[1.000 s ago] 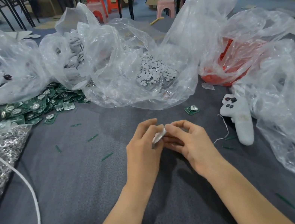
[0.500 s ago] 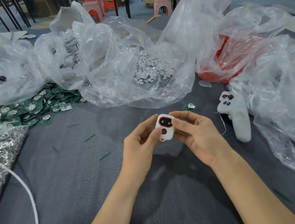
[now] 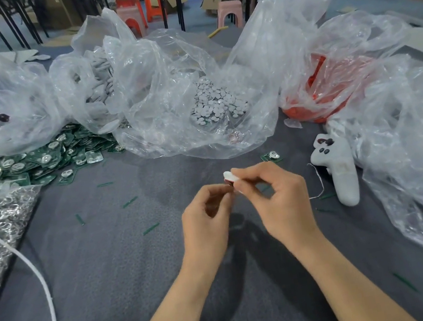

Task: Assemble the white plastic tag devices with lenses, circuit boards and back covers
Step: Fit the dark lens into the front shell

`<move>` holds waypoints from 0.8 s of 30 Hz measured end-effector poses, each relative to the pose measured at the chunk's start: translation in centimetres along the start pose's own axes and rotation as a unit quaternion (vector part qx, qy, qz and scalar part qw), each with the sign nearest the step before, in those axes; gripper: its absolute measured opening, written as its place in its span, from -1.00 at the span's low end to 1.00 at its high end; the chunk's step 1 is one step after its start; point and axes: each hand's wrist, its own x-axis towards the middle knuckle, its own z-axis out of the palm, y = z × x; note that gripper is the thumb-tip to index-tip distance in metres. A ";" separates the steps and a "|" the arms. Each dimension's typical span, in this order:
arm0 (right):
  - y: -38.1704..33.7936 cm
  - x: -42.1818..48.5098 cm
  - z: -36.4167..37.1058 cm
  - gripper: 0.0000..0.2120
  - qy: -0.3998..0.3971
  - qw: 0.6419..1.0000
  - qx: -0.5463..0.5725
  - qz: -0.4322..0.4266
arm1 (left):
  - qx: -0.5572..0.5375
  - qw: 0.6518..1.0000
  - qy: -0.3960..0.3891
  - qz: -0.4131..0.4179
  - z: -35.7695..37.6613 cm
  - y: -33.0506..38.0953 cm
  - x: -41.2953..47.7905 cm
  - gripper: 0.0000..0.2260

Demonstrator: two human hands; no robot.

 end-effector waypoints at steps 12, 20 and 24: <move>-0.4 -0.9 0.7 -0.53 -0.119 0.982 -0.138 -0.053 | -0.315 0.924 -0.079 -0.203 -2.1 0.2 1.7 -0.77; -2.1 3.6 0.6 -0.82 -0.115 0.992 0.032 0.045 | -0.312 0.932 -0.064 -0.171 -2.5 0.0 2.7 -0.68; -0.3 12.1 0.9 -0.87 -0.050 0.990 -0.135 0.009 | -0.299 0.941 -0.027 -0.155 -2.4 -0.1 2.9 -0.68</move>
